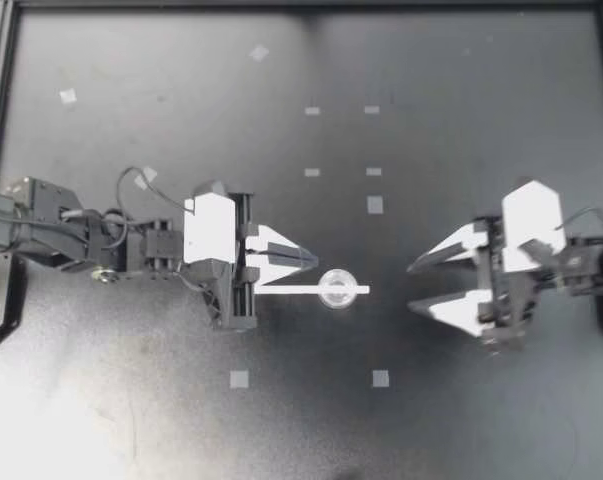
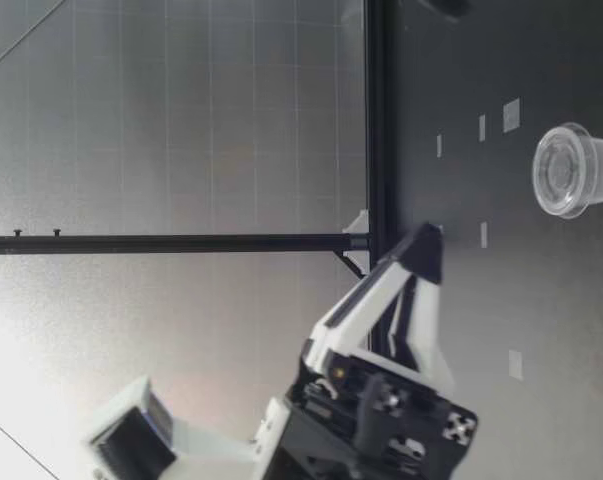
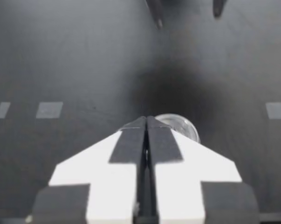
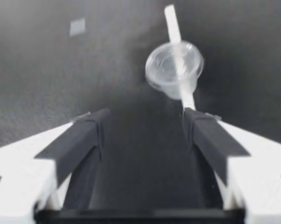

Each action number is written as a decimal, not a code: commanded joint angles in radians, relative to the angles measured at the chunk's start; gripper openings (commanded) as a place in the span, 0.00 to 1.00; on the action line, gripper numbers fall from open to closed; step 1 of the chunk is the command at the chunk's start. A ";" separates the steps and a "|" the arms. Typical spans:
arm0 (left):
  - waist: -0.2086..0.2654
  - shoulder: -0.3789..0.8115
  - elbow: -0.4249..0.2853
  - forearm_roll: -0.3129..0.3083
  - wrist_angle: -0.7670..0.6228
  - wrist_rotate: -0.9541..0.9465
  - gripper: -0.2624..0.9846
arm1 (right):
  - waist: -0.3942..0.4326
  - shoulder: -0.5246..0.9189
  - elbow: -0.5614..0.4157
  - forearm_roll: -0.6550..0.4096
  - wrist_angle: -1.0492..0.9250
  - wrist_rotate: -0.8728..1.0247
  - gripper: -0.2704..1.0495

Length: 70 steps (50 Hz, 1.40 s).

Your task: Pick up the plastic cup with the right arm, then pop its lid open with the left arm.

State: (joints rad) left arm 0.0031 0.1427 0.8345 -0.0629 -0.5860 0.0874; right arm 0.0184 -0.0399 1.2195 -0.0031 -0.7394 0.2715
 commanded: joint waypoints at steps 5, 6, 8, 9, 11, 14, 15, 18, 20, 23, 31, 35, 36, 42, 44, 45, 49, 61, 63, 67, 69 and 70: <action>-0.012 -0.002 -0.003 0.005 -0.011 -0.002 0.20 | 0.015 0.166 -0.084 -0.002 -0.029 -0.003 0.70; -0.014 0.000 -0.005 0.005 -0.011 -0.002 0.20 | 0.015 0.179 -0.092 -0.002 -0.032 -0.003 0.70; -0.018 0.008 -0.006 0.005 -0.011 -0.002 0.20 | 0.015 0.210 -0.110 -0.002 -0.037 -0.005 0.70; -0.020 0.011 -0.006 0.005 -0.011 -0.002 0.20 | 0.015 0.222 -0.118 0.000 -0.037 -0.008 0.70; -0.023 0.020 -0.008 0.006 -0.011 -0.002 0.20 | 0.015 0.242 -0.133 0.002 -0.037 -0.011 0.70; -0.023 0.034 -0.009 0.005 -0.011 -0.003 0.20 | 0.014 0.268 -0.160 0.009 -0.038 -0.025 0.70; -0.023 0.037 -0.011 0.005 -0.011 -0.003 0.20 | 0.012 0.273 -0.164 0.012 -0.037 -0.029 0.70; -0.023 0.048 -0.015 0.005 -0.011 -0.003 0.20 | 0.008 0.290 -0.176 0.032 -0.037 -0.044 0.70; -0.023 0.054 -0.020 0.005 -0.011 -0.003 0.20 | 0.000 0.296 -0.179 0.051 -0.038 -0.057 0.70; -0.023 0.063 -0.029 0.005 -0.011 -0.003 0.20 | -0.006 0.299 -0.183 0.067 -0.038 -0.078 0.70; -0.023 0.086 -0.046 0.006 -0.012 -0.003 0.20 | -0.008 0.301 -0.210 0.074 -0.037 -0.103 0.70; -0.023 0.095 -0.054 0.006 -0.011 -0.003 0.20 | -0.008 0.308 -0.224 0.074 -0.037 -0.104 0.70; -0.023 0.097 -0.054 0.006 -0.011 -0.003 0.20 | -0.008 0.311 -0.227 0.074 -0.037 -0.104 0.70; -0.023 0.106 -0.063 0.006 -0.011 -0.003 0.20 | -0.009 0.337 -0.250 0.071 -0.037 -0.103 0.70; -0.023 0.107 -0.064 0.006 -0.011 -0.003 0.20 | -0.009 0.345 -0.256 0.071 -0.037 -0.103 0.70; -0.023 0.109 -0.064 0.006 -0.011 -0.003 0.20 | -0.009 0.351 -0.259 0.071 -0.037 -0.103 0.70; -0.023 0.112 -0.064 0.006 -0.011 -0.003 0.20 | -0.008 0.365 -0.268 0.069 -0.038 -0.103 0.70; -0.023 0.127 -0.071 0.006 -0.014 -0.003 0.20 | -0.009 0.382 -0.281 0.071 -0.038 -0.103 0.70; -0.023 0.132 -0.072 0.006 -0.012 -0.003 0.20 | -0.008 0.380 -0.281 0.069 -0.037 -0.103 0.70; -0.023 0.144 -0.080 0.005 -0.015 -0.003 0.20 | -0.009 0.382 -0.281 0.069 -0.038 -0.103 0.70; -0.023 0.150 -0.083 0.006 -0.017 -0.003 0.20 | -0.009 0.383 -0.282 0.069 -0.037 -0.103 0.70; -0.023 0.155 -0.087 0.006 -0.017 -0.003 0.20 | -0.008 0.383 -0.282 0.069 -0.037 -0.103 0.70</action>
State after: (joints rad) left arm -0.0199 0.3053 0.7685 -0.0598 -0.5937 0.0859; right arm 0.0138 0.3528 0.9480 0.0675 -0.7716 0.1672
